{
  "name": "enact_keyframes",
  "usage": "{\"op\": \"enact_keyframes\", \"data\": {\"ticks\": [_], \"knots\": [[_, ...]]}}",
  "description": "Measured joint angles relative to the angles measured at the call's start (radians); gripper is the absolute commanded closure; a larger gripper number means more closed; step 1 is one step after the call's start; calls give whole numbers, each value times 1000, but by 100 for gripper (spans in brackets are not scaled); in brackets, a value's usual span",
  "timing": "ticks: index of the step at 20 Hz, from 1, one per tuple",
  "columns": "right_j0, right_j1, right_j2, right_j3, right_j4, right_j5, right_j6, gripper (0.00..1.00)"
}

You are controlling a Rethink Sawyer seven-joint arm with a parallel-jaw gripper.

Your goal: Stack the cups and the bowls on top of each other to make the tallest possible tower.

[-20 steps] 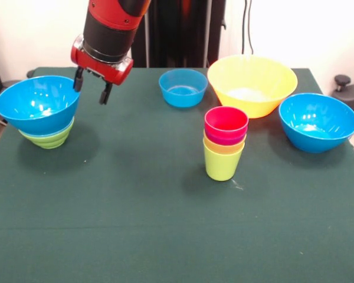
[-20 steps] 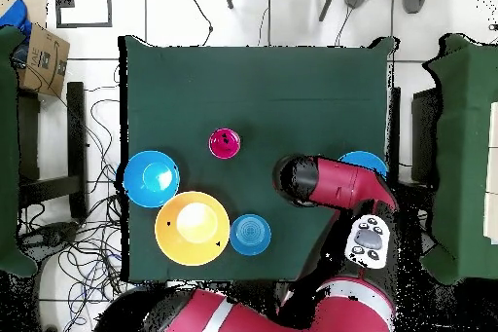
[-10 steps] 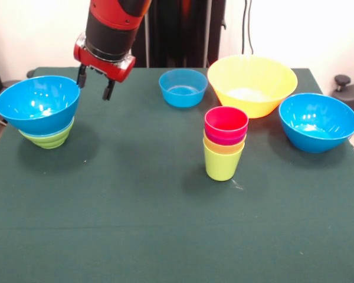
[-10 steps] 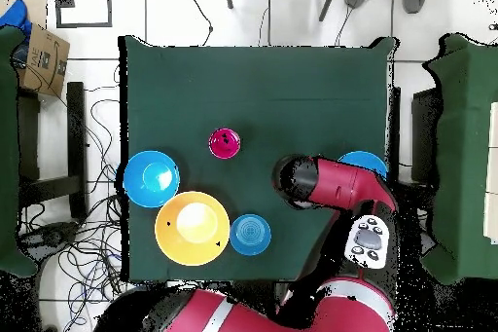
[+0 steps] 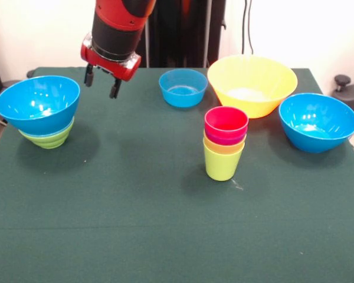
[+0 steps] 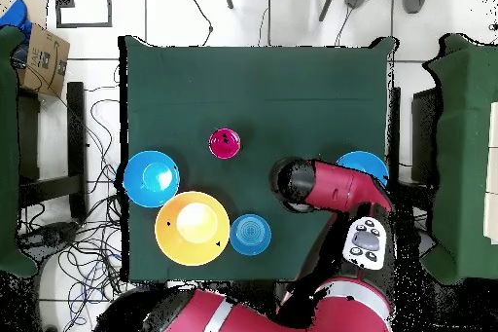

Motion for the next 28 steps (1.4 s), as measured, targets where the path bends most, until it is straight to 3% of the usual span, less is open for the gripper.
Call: {"op": "enact_keyframes", "data": {"ticks": [16, 28], "knots": [[2, -17, 28, 24, 72, 27, 0, 0], [4, -71, 46, 62, 136, 49, 0, 0]]}}
